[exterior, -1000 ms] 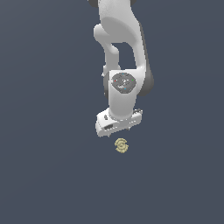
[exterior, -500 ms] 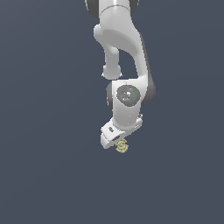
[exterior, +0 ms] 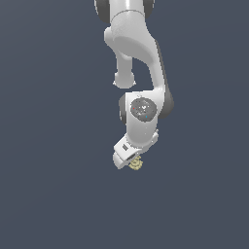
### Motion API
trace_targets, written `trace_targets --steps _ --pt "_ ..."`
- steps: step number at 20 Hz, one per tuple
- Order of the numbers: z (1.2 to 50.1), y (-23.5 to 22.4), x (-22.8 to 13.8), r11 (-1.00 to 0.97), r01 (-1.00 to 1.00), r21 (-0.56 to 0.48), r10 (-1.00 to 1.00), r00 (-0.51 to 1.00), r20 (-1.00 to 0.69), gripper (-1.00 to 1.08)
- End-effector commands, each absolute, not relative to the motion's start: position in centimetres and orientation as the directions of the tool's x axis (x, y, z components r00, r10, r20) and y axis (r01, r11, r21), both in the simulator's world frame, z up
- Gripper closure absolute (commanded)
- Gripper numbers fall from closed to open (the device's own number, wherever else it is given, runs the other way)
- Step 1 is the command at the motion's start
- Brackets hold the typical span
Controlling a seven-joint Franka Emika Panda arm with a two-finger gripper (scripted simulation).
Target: Pick up the object and move it to a goal position.
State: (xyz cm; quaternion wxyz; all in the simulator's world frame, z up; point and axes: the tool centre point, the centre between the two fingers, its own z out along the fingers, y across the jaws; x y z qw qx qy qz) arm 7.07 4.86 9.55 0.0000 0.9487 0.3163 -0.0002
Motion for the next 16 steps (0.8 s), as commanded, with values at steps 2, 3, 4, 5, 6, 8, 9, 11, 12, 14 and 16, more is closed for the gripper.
trace_targets --steps 2,3,4,5,6,8,9,11,12,14,16 --pt "9.0 4.9 7.1 -0.799 0.601 0.0 0.601 0.799 -0.001 -0.92" --pt "8.6 4.9 7.1 -0.799 0.601 0.0 0.601 0.799 -0.001 -0.92" --pt "8.1 4.8 7.0 -0.799 0.601 0.0 0.601 0.799 -0.001 -0.92" --pt "7.6 4.9 7.0 -0.799 0.602 0.0 0.602 0.799 0.0 -0.92" --pt "7.0 4.9 7.0 -0.798 0.602 0.0 0.602 0.798 0.0 -0.92" --pt "5.9 4.9 7.0 -0.797 0.604 0.0 0.604 0.797 0.0 -0.92" --pt "5.5 4.9 7.0 -0.797 0.604 0.0 0.604 0.797 0.0 -0.92" --pt "4.8 4.9 7.0 -0.797 0.604 0.0 0.604 0.797 0.0 -0.92" --pt "4.6 4.9 7.0 -0.797 0.604 0.0 0.604 0.797 0.0 -0.92" --pt "4.5 4.9 7.1 -0.797 0.604 0.0 0.604 0.797 0.0 -0.92" --pt "4.6 4.9 7.1 -0.797 0.604 0.0 0.604 0.797 0.0 -0.92"
